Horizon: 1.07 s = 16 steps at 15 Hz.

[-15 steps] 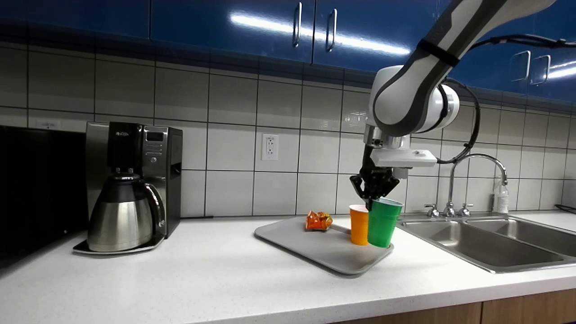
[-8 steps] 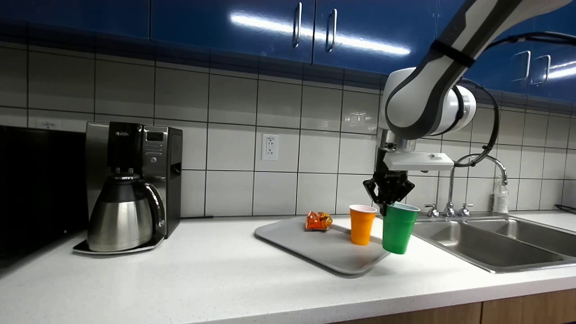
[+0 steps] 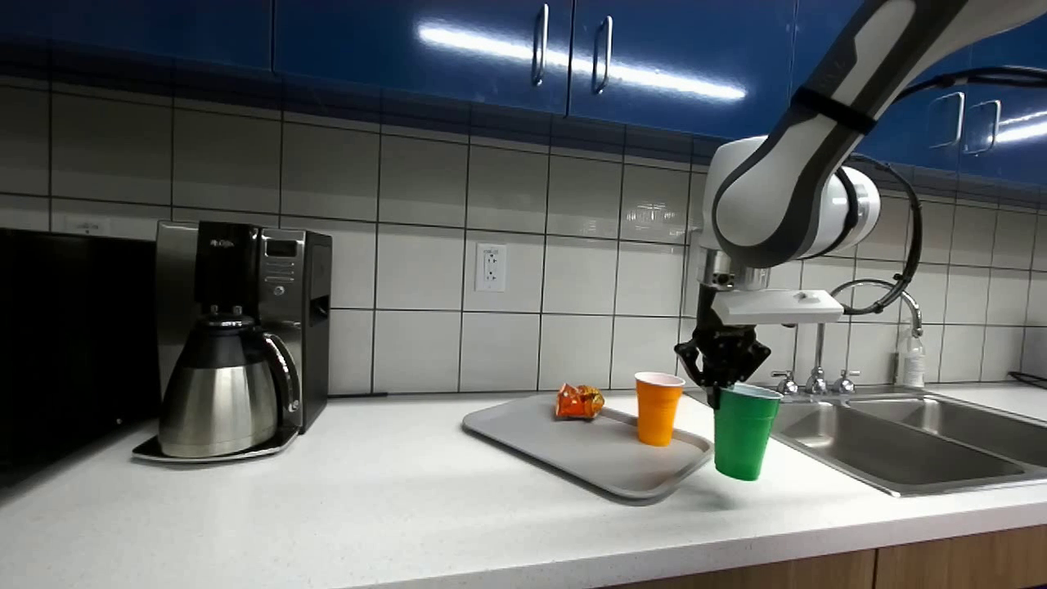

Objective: Remove the green and orange cups from the tray

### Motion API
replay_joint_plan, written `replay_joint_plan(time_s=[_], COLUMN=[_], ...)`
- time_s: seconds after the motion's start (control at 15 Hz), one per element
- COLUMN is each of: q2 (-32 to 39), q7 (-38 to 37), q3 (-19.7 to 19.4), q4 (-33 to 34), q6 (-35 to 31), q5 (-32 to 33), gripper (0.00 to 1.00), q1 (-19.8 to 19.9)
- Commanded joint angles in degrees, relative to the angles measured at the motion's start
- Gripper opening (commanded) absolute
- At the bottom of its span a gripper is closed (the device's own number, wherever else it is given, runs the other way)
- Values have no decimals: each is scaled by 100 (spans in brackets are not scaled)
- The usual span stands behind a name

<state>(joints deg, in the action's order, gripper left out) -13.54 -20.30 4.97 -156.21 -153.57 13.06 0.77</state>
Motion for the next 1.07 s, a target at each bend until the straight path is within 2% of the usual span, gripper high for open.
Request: replay_joint_plan(time_s=[0.0, 0.87, 0.93, 1.0], q2=[36, 581, 594, 596], q7=[-231, -510, -506, -524], q3=[212, 153, 147, 148], q4=[-79, 56, 57, 63], q6=[-8, -57, -53, -54], q5=[312, 724, 734, 751], gripper=[1, 1, 12, 32], q1=[220, 175, 163, 158])
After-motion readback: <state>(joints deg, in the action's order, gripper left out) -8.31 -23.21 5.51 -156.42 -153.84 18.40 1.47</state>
